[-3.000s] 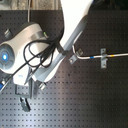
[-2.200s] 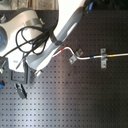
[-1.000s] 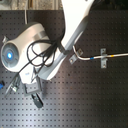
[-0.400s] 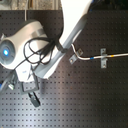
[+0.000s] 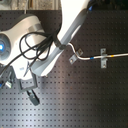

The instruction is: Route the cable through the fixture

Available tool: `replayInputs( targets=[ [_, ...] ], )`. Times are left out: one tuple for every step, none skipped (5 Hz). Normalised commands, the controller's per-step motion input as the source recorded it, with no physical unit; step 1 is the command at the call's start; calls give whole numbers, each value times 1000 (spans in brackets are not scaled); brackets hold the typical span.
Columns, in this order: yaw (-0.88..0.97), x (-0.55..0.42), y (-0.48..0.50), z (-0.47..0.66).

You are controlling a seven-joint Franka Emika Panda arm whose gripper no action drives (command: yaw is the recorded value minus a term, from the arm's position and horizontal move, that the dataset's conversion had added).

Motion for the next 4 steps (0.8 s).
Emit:
replayInputs(
  targets=[
    [-386,162,-83,317],
    [-260,22,-31,257],
    [-160,7,2,308],
    [-34,14,5,373]
  ],
)
